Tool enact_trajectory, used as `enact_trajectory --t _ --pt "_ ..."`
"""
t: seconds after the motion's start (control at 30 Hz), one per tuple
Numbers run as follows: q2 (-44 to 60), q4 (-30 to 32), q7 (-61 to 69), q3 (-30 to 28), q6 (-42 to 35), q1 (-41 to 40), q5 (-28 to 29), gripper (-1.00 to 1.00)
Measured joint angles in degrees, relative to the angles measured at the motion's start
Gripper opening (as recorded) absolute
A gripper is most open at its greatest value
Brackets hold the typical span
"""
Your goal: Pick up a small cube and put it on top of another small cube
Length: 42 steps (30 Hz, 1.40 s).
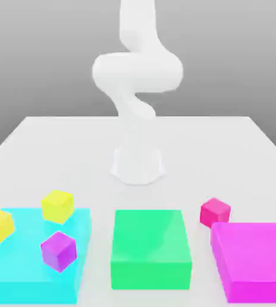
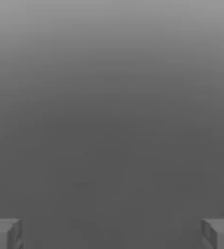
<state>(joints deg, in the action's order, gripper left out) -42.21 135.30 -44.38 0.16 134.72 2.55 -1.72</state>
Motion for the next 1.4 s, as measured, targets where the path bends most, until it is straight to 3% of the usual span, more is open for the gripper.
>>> enact_trajectory --t 0.4,0.7,0.8,0.93,1.07,1.17,1.2,1.4 --pt "17.8 17.2 5.6 5.0 14.4 12.8 -6.4 0.0" --pt "30.7 29.9 6.7 12.1 25.3 21.0 -7.4 0.0" --pt "34.9 34.1 5.4 15.0 29.0 22.5 -5.5 0.0" --pt "41.2 34.4 2.2 15.3 34.2 21.8 -0.4 0.0" --pt "47.8 33.2 -4.3 9.9 39.5 24.4 9.2 0.0" --pt "52.7 32.5 -6.5 2.6 43.6 31.3 11.8 0.0" --pt "54.1 32.4 -6.8 0.9 44.9 33.1 12.0 -1.0" --pt "54.8 32.3 -7.1 0.1 45.5 33.9 12.3 -1.0"
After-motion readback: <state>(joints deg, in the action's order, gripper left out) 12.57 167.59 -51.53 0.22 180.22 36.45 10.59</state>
